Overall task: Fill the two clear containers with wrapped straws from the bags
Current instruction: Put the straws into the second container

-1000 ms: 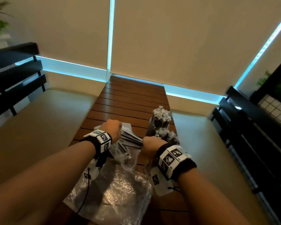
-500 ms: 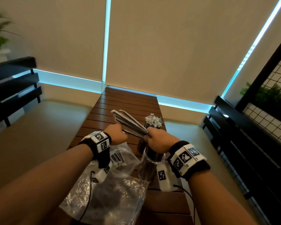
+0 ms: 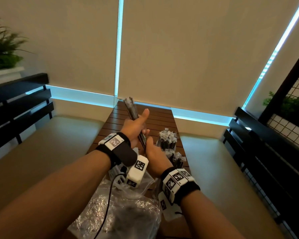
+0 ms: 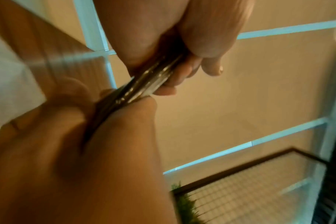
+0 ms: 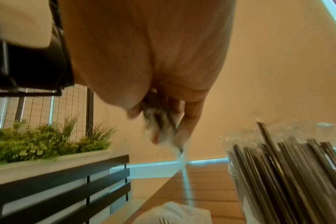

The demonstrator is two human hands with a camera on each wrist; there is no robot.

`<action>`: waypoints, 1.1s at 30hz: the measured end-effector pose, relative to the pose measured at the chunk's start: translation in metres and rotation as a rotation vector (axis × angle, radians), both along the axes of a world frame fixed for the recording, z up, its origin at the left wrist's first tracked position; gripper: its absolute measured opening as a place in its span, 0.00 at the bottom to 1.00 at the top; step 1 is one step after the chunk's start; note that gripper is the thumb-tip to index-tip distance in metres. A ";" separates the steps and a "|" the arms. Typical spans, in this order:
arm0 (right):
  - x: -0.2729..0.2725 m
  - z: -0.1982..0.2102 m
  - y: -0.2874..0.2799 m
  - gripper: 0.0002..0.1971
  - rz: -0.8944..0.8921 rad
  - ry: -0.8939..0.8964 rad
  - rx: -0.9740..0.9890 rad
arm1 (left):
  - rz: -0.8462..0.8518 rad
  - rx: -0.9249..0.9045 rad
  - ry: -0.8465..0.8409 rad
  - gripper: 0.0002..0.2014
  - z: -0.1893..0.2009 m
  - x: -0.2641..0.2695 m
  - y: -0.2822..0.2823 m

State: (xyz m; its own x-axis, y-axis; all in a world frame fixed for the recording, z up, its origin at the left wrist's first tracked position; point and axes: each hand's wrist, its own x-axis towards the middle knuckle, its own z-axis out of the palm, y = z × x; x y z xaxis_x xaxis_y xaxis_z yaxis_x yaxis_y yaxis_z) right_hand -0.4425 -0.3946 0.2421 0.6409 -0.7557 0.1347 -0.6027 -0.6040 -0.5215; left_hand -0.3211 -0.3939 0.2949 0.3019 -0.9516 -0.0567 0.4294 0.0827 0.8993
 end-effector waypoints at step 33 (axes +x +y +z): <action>-0.047 0.075 -0.050 0.26 -0.570 -0.813 -0.250 | 0.153 0.053 -1.613 0.06 -0.021 0.028 -0.003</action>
